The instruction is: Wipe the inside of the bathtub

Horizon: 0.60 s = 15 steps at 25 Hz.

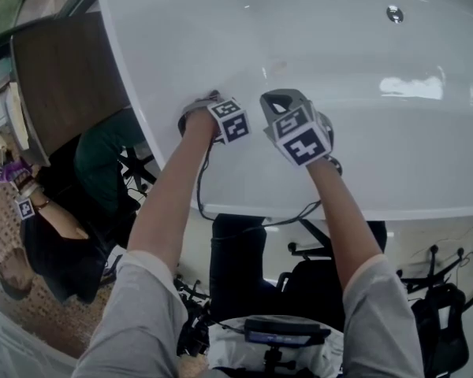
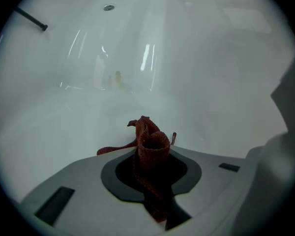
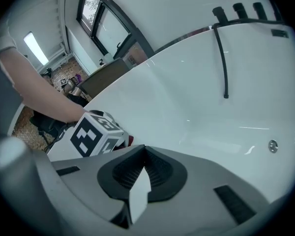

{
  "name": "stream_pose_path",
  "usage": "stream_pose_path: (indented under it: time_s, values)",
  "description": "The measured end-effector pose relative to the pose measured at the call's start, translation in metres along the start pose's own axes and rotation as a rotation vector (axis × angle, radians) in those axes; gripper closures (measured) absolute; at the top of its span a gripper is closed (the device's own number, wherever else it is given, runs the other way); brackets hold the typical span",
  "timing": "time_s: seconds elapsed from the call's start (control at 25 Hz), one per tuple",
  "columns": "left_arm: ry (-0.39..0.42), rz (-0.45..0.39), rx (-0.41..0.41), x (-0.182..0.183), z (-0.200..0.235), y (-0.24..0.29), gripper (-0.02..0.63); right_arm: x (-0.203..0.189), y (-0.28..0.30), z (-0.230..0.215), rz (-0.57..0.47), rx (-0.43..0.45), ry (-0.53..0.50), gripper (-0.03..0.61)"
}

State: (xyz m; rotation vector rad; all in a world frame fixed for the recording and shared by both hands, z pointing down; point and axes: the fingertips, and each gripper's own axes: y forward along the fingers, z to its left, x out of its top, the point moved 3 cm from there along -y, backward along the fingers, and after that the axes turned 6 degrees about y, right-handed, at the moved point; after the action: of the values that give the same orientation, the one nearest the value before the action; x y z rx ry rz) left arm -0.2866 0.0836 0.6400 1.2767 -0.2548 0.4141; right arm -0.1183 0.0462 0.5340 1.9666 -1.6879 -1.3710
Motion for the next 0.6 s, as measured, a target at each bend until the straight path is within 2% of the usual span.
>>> stream_pose_path:
  time_s: [0.16, 0.44, 0.6]
  values:
    - [-0.006, -0.007, 0.002, 0.006, 0.001, 0.008, 0.530, -0.002, 0.002, -0.009, 0.006, -0.008, -0.002, 0.572]
    - [-0.035, -0.017, 0.134, 0.019, 0.064, 0.012, 0.529, 0.008, 0.015, -0.039, 0.007, -0.031, -0.005, 0.572]
    - [-0.047, -0.034, 0.184, 0.028, 0.093, 0.015, 0.530, 0.003, 0.025, -0.048, 0.013, -0.034, 0.007, 0.572]
